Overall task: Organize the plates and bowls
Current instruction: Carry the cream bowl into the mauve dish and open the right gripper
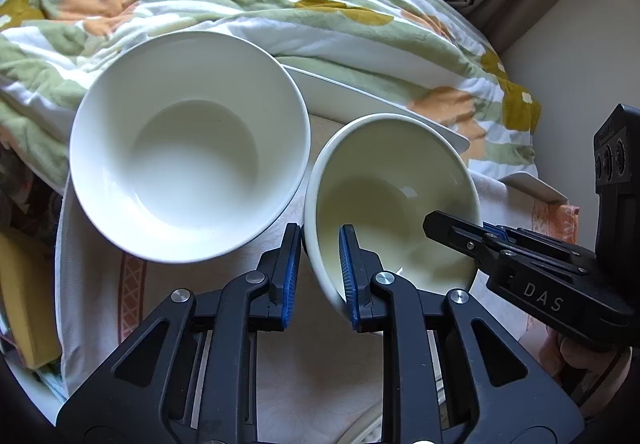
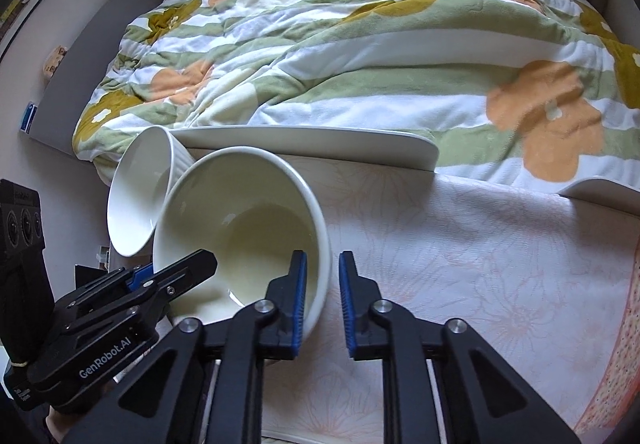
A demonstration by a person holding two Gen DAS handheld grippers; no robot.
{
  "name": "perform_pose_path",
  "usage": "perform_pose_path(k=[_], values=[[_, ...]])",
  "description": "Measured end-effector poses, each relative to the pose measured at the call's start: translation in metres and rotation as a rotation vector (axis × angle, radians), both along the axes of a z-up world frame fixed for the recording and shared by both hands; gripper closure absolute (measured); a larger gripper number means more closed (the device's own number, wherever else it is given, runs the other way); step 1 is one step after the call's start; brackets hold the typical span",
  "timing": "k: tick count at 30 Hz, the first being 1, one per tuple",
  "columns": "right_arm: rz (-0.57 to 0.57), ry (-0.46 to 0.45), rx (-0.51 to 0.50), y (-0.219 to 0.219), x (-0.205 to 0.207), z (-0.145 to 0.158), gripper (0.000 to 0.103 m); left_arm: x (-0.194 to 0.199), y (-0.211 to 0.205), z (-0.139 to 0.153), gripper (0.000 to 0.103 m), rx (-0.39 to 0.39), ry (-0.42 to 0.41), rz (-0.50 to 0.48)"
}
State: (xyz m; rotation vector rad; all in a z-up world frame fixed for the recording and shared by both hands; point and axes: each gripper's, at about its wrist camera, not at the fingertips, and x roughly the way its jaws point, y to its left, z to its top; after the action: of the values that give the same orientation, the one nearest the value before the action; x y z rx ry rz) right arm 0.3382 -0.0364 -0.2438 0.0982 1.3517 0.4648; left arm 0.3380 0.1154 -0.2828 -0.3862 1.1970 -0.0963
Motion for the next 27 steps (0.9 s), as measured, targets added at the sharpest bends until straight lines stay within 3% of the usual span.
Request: perform_pose_path(k=[12,20,27], values=[[-0.009,-0.046,0.002,-0.002,-0.009,0.013,0.092,-0.008,-0.002,0.017,0.086,0.033,-0.039,-0.011],[-0.047,-0.092,0.028,-0.019,-0.028,0.039,0.094,-0.025,-0.014,0.047,0.086,0.043,-0.087,-0.037],[-0.055,-0.129,0.037,-0.051,-0.057,0.069,0.094,-0.058,-0.048,0.085,0.086,0.044,-0.131,-0.05]])
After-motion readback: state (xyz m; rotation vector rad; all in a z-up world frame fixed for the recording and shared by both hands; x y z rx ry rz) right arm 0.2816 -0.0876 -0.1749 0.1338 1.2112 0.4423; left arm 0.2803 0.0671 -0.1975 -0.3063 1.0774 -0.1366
